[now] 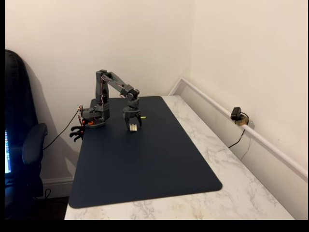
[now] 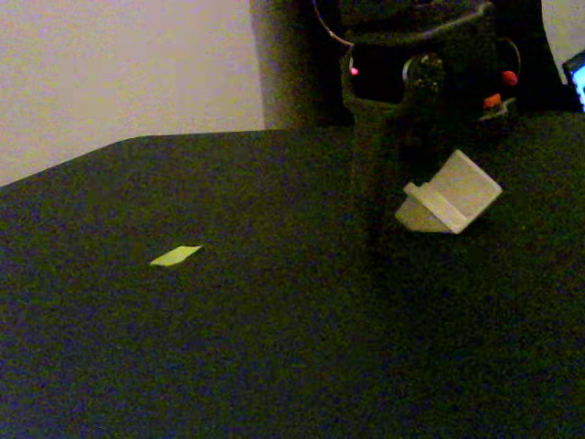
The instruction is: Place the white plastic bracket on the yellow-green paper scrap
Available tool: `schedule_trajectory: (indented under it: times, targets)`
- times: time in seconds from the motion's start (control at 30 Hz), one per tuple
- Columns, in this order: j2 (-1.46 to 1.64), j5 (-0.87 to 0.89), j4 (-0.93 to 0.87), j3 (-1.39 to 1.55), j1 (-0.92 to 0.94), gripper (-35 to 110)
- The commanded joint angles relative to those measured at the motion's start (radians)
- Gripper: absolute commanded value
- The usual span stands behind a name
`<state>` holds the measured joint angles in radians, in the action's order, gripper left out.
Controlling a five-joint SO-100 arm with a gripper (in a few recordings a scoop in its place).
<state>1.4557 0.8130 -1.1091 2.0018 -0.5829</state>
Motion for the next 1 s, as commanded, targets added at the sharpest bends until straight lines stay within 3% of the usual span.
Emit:
schedule_trajectory:
  times: [0.0,0.17,0.3,0.4,0.63,0.97]
  targets:
    - [0.006,0.012,-0.029,-0.074,-0.029,34]
    - [-0.018,0.014,-0.035,-0.094,-0.031,33]
    - [-0.032,0.021,-0.038,-0.098,-0.029,9]
    - [-0.048,0.032,-0.061,-0.109,-0.028,1]
    - [0.043,0.032,-0.167,-0.15,-0.003,0]
    - [0.198,-0.069,-0.341,-0.308,0.183,0]
